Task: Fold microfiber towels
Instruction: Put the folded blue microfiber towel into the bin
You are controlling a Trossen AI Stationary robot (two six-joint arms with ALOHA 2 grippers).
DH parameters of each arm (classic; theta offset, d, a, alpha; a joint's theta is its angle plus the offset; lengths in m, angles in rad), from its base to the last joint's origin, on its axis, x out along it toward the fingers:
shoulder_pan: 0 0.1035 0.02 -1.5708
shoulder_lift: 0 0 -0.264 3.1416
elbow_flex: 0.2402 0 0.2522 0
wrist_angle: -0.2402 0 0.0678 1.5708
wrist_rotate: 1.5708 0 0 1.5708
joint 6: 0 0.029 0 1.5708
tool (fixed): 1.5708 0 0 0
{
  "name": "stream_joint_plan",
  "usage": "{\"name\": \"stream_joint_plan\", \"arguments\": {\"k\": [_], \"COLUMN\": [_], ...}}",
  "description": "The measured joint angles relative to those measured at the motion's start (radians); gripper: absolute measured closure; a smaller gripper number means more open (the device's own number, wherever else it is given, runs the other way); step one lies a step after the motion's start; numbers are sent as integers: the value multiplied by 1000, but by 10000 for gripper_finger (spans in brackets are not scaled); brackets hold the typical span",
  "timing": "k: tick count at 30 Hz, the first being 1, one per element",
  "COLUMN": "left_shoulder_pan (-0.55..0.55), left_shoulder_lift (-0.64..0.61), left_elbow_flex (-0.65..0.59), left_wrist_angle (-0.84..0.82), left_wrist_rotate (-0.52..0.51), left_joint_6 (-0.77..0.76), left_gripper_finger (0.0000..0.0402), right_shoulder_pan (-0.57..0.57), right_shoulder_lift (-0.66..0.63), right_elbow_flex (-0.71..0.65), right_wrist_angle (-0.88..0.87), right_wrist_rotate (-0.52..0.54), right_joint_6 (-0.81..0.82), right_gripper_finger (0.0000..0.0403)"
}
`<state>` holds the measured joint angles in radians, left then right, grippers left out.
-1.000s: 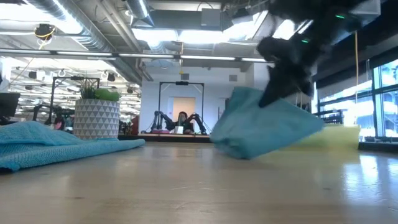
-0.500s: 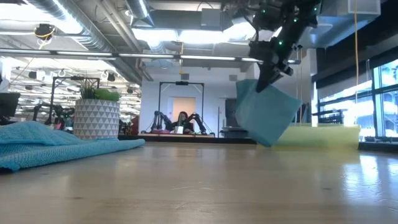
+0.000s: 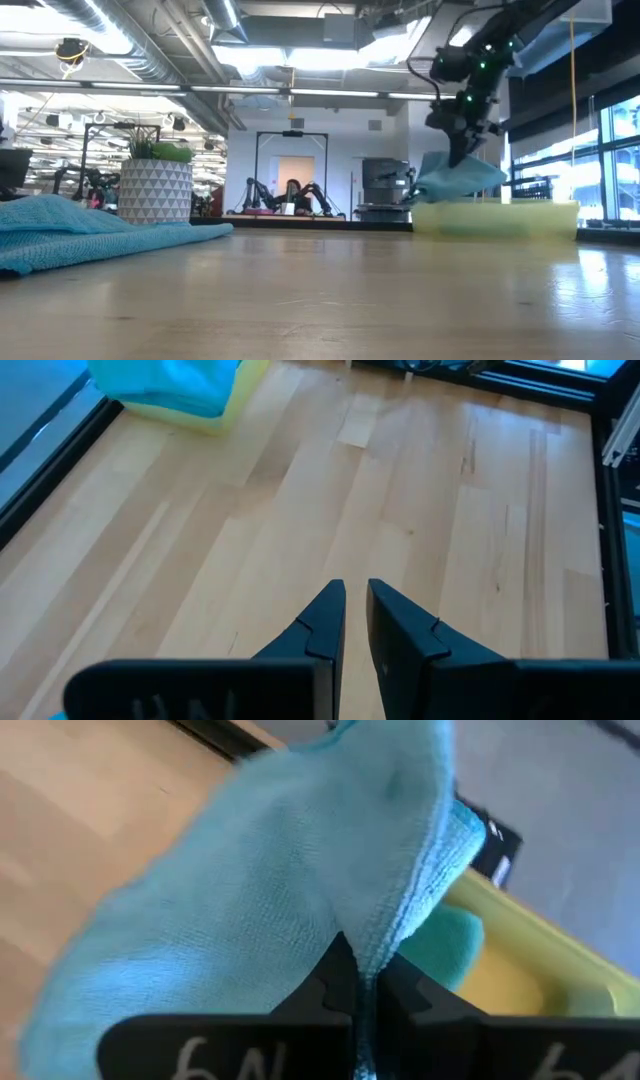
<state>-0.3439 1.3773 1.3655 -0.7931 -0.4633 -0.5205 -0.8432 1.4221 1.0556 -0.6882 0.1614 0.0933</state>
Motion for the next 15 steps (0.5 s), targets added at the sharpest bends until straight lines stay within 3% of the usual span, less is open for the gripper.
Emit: {"name": "stream_joint_plan", "arguments": {"k": [5, 15], "left_shoulder_pan": [5, 5], "left_shoulder_lift": [0, 0], "left_elbow_flex": [0, 0], "left_wrist_angle": [0, 0], "left_wrist_rotate": [-13, -27], "left_joint_6": [0, -21], "left_gripper_finger": [365, 365], "right_shoulder_pan": [-59, -73], "right_shoulder_lift": [63, 211], "right_elbow_flex": [0, -1], "right_wrist_angle": [-64, -74], "right_wrist_rotate": [-27, -4], "right_joint_6": [5, 6], "right_gripper_finger": [394, 380]}}
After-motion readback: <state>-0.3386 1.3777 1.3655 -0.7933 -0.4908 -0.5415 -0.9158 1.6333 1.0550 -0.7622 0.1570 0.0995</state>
